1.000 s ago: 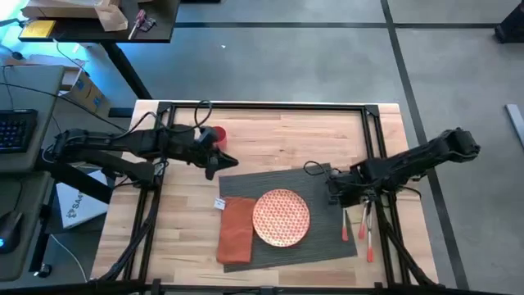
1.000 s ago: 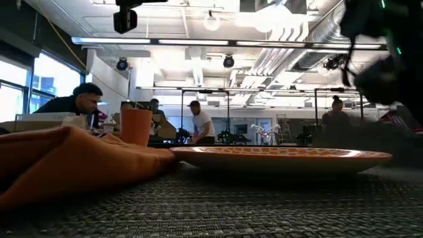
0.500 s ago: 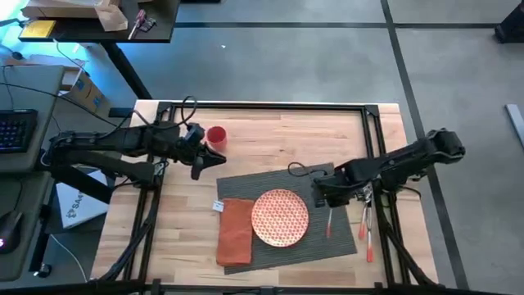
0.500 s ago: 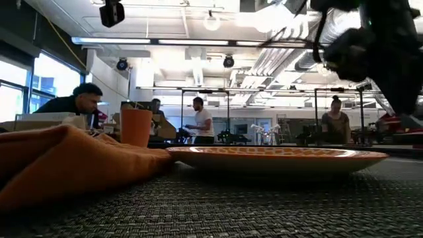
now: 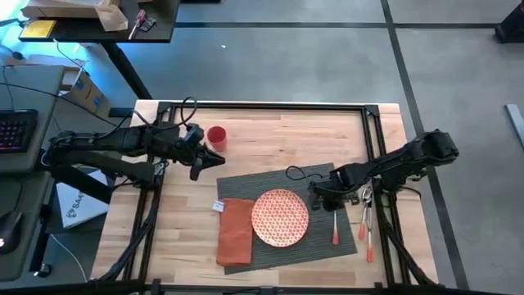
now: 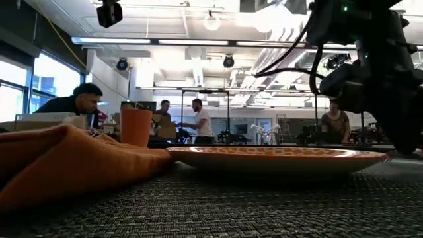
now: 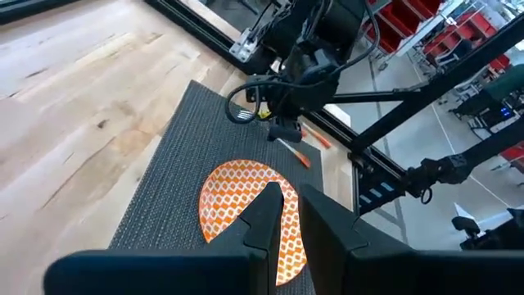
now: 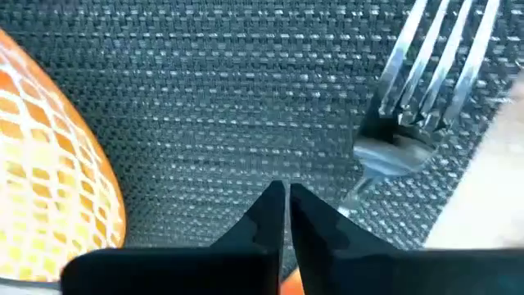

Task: Set table place
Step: Put the orange fork on the orange table napkin

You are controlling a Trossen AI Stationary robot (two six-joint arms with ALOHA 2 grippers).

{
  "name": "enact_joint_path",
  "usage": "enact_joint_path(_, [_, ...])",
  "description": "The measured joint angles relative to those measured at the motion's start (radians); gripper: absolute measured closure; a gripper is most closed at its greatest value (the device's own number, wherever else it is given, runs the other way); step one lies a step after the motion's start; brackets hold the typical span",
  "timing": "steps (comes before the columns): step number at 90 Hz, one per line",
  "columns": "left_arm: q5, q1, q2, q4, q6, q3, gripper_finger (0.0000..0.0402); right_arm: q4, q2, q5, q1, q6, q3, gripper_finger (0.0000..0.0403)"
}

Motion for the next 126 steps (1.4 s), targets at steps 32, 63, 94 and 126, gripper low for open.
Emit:
enact_joint_path(32, [-0.007, 0.000, 0.002, -0.019, 0.000, 0.000, 0.0372, -0.042, 0.001, 0.065, 0.064, 0.150, -0.055, 0.0259])
enact_joint_path(63, [-0.020, 0.000, 0.006, -0.021, 0.000, 0.000, 0.0372, 0.024, -0.008, 0.110, 0.053, 0.169, -0.094, 0.0392])
enact_joint_path(94, [-0.030, -0.009, 0.006, -0.020, 0.059, 0.000, 0.0372, 0.228, -0.081, 0.321, 0.051, -0.016, 0.095, 0.0403])
enact_joint_path(126, [0.011, -0.049, 0.082, -0.015, 0.161, -0.006, 0.0372, 0.875, 0.009, 0.390, -0.015, -0.359, 0.154, 0.0403])
